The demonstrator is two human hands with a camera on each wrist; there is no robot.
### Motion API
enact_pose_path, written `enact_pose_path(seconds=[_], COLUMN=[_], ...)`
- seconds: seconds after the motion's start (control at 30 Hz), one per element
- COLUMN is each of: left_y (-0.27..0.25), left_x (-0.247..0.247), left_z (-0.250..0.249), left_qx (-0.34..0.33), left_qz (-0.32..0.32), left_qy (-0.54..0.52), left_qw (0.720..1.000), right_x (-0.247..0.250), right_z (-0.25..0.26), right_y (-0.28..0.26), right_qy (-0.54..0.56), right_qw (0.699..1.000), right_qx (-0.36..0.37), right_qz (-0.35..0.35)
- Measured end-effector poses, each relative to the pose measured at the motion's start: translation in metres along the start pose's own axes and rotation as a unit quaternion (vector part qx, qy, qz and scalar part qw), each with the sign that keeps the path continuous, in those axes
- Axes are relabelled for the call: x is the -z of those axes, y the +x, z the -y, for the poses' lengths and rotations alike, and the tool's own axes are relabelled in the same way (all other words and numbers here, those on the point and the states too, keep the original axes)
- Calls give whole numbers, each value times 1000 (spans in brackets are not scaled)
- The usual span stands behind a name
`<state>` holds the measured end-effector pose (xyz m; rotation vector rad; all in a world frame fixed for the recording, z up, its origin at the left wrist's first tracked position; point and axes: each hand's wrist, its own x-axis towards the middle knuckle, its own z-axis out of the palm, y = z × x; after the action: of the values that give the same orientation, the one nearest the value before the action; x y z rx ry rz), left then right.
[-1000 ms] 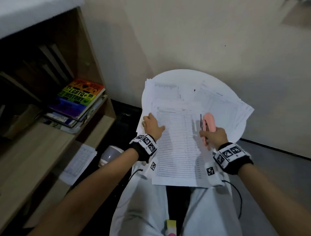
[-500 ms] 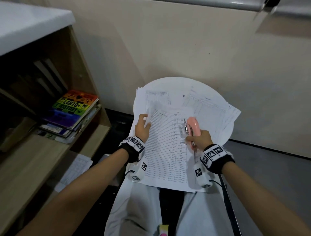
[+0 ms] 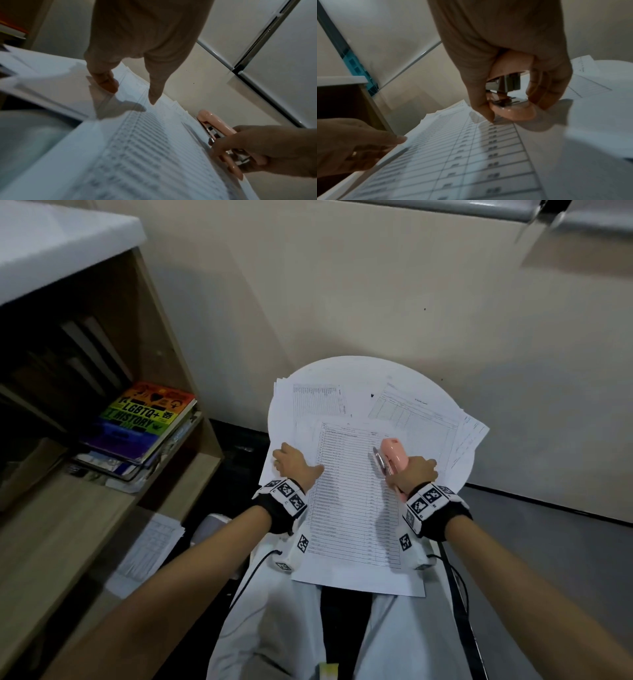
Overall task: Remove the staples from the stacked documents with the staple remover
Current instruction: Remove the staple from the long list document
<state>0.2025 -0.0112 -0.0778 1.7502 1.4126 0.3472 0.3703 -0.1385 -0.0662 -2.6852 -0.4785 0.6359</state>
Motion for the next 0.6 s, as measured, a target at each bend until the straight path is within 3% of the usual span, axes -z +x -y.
enact_pose_path(seconds=[0.13,0.23,0.3,0.4,0.53,0.6], left_y=[11,14,12,2,-7,-12], left_x=[5,3,-1,10,48,68], left_z=[-4,4,12,10,-7,-23], left_qx=[23,-51,-96,-144,-224,-276], left_qz=[44,34,22,58,104,60], left_qy=[18,13,-54,-187,-272,-269], left_qw=[999,998,994,970,930,921], right_x=[-3,-3,-3,0,31,49], right_z=[-2,-4,-7,-11,-8,0], right_y=[3,1,0,-2,-23,-32], right_qy=[60,113,131,177,371,406], right_qw=[997,991,989,982,916,893], right_qx=[42,61,60,61,128,183], right_qz=[34,42,41,24,84,63])
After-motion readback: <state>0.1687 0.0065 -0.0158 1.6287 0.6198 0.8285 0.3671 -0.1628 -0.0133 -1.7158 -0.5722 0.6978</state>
